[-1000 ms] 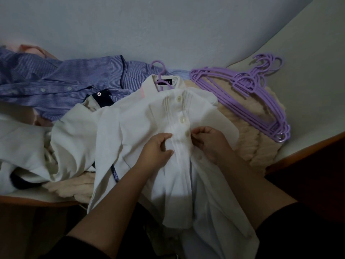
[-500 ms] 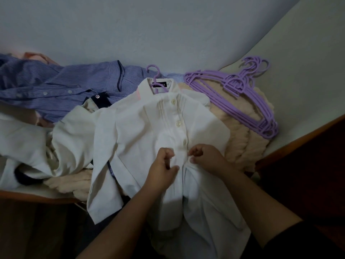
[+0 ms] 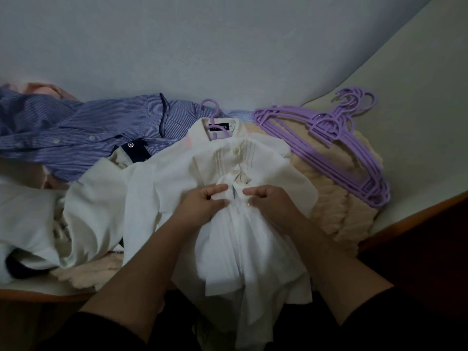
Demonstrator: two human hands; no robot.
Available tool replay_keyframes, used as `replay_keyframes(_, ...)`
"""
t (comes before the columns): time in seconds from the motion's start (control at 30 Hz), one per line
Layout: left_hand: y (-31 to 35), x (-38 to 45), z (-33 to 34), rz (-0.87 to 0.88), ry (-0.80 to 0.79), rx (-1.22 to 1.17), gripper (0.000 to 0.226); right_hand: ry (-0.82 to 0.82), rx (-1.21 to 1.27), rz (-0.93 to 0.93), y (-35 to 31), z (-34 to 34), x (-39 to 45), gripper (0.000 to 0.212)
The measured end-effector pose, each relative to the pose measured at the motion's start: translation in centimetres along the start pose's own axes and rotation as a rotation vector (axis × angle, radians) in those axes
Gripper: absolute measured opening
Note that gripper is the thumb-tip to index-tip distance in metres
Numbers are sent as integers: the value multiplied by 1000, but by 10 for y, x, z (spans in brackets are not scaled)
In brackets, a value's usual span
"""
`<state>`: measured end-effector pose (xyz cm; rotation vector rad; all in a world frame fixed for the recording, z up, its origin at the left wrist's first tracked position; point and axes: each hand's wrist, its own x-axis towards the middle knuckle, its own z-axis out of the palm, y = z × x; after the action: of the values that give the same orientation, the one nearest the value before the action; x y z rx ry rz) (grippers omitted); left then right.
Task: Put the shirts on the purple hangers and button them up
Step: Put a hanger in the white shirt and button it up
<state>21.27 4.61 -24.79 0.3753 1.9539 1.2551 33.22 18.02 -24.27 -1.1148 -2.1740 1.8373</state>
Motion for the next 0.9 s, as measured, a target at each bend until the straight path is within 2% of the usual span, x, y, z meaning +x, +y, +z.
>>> replay_keyframes(0.07, 1, -1, 2, 88, 38, 328, 39, -18, -123, 6, 6, 2, 4, 33)
replay_keyframes(0.13, -5, -2, 6, 233, 97, 559, 36, -5, -174, -6, 13, 5, 5, 33)
replay_keyframes(0.27, -16, -11, 14, 468, 290, 793, 16, 155, -339, -139, 26, 10, 2, 26)
replay_keyframes(0.33, -14, -17, 21, 438, 313, 931, 14, 213, -448, -173, 29, 12, -1, 19)
replay_keyframes(0.4, -9, -19, 29, 270, 270, 932, 25, 158, -492, -141, 28, 14, -6, 4)
replay_keyframes(0.5, -8, -15, 40, 120, 262, 787, 22, 64, -505, -63, 24, 16, -14, 5)
replay_keyframes(0.53, -9, -15, 42, 98, 271, 756, 18, 61, -512, -49, 23, 16, -15, 9)
replay_keyframes(0.6, -10, -15, 41, 70, 268, 709, 17, 71, -538, -32, 22, 17, -16, 36)
replay_keyframes(0.63, -11, -14, 40, 68, 264, 694, 19, 74, -542, -13, 22, 17, -15, 39)
replay_keyframes(0.8, -14, -16, 35, 58, 275, 593, 19, 104, -457, 13, 20, 16, -16, 14)
replay_keyframes(0.9, -15, -17, 40, 36, 288, 601, 23, 110, -418, 29, 19, 17, -17, 8)
